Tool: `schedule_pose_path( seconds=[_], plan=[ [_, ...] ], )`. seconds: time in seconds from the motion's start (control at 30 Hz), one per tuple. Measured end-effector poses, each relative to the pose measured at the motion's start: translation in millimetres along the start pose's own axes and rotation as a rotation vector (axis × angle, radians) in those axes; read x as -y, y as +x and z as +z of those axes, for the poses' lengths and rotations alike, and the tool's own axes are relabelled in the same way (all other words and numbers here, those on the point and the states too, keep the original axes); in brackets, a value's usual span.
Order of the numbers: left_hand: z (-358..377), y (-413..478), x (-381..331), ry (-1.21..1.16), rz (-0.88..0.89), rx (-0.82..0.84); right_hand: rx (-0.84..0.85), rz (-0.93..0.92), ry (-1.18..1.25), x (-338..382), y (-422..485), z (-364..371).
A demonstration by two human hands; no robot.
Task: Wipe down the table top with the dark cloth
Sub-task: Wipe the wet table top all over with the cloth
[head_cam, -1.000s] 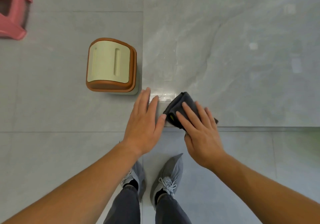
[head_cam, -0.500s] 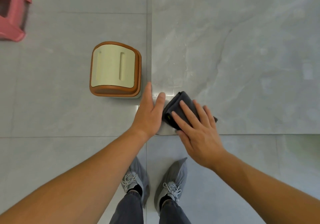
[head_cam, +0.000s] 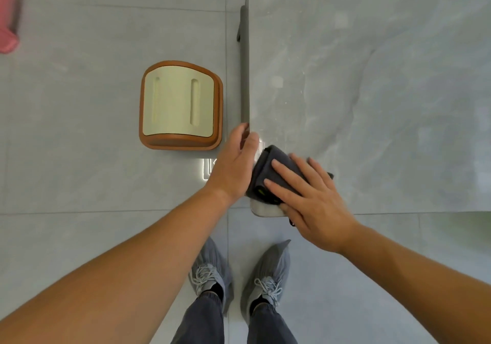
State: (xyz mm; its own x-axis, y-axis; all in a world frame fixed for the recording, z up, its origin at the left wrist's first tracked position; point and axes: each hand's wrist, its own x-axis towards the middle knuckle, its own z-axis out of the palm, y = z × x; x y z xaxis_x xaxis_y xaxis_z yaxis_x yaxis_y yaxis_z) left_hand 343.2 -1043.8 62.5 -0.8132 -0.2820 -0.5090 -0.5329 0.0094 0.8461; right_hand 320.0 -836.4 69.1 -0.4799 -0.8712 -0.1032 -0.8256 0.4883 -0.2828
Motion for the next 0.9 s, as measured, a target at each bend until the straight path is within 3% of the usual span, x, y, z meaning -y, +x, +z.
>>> schedule_pose_path(
  seconds=[0.17,0.33,0.4,0.6,0.9],
  plan=[
    [-2.6,3.7,3.0,-0.03,0.008,0.008,-0.132,0.26,0.093,13.7,13.3,4.1],
    [0.5,15.8,-11.8,-0.049,0.054,0.037,-0.026,0.068,0.042,9.9,4.1,4.5],
    [4.7,19.0,-17.4,-0.1,0.051,0.03,-0.029,0.084,0.021,-11.7,21.2,-0.7],
    [16.6,18.5,-18.3,-0.157,0.004,0.055,-0.162,0.501,0.063,-76.1,115.2,-32.4],
    [15.3,43.2,-24.2,-0.091,0.063,-0.035,-0.082,0.289,0.031,-69.8,86.7,-27.0]
  ],
)
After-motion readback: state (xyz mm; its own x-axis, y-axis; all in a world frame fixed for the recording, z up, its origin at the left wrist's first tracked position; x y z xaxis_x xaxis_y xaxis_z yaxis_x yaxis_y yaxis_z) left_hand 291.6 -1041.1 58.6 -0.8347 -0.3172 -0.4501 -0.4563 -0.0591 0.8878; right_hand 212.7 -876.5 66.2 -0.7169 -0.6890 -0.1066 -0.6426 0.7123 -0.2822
